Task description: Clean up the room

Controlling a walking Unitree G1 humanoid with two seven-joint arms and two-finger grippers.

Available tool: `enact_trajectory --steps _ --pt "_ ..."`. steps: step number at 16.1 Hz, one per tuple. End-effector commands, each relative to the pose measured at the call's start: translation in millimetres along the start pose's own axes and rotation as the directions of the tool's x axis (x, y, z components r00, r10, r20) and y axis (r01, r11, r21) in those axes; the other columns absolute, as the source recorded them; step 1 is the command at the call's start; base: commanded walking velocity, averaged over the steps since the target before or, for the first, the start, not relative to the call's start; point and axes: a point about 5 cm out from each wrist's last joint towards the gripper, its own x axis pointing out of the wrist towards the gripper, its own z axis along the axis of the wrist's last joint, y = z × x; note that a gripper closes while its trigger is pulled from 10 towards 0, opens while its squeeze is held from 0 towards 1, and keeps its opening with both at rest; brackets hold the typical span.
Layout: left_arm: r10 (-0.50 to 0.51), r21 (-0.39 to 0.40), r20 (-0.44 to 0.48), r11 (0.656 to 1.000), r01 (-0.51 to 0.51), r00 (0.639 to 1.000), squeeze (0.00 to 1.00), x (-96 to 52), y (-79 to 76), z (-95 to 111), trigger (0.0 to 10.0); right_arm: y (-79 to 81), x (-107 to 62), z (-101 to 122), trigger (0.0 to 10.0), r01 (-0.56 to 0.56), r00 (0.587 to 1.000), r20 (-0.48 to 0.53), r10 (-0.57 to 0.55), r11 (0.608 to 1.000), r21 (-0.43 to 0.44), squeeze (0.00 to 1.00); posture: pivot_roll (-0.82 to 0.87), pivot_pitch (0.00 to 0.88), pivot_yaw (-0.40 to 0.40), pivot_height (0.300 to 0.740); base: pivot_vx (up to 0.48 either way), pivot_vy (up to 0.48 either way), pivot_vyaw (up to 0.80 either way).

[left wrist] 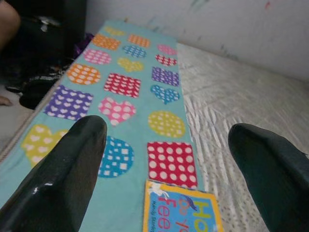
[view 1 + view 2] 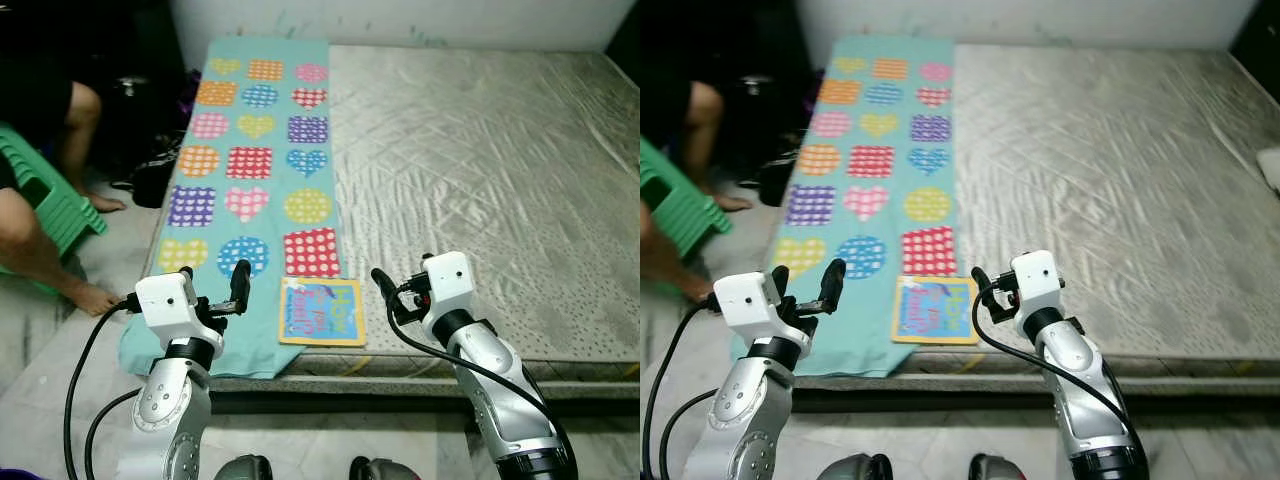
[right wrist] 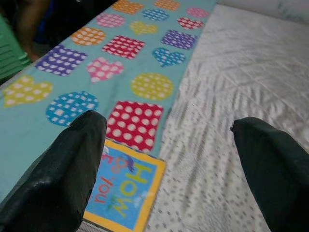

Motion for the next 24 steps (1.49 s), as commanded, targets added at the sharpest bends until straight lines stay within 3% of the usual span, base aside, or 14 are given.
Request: enact_trajectory --steps 1,12,18,24 --pt "0.009 0.014 -0.013 1.000 -0.009 1.000 0.00 -1.4 3.5 -2.5 10.0 2.4 0.6 -1.5 10.0 -0.017 1.000 -0.014 0.017 1.000 0.009 0.00 -0.12 0.150 -0.014 0.740 0.000 0.398 0.00" --pt "0.017 0.016 -0.014 1.000 -0.017 1.000 0.00 -0.1 4.4 -2.0 10.0 3.8 -1.0 -4.5 10.0 -0.021 0.999 -0.029 0.022 1.000 0.021 0.00 -0.12 0.161 -0.006 0.740 0.000 0.000 0.00" --pt "0.011 0.013 -0.017 1.000 -0.011 1.000 0.00 -0.4 3.6 -2.3 10.0 1.7 -1.7 -4.0 10.0 -0.002 1.000 -0.029 0.003 1.000 0.028 0.00 -0.12 0.164 -0.006 0.740 0.000 0.453 0.00" --pt "-0.052 -0.012 0.010 0.999 0.052 0.999 0.00 -1.2 -3.4 0.6 10.0 -3.6 -1.3 -4.2 10.0 0.037 0.999 -0.036 -0.036 0.999 0.022 0.00 -0.13 0.165 -0.004 0.740 0.000 0.000 -0.11"
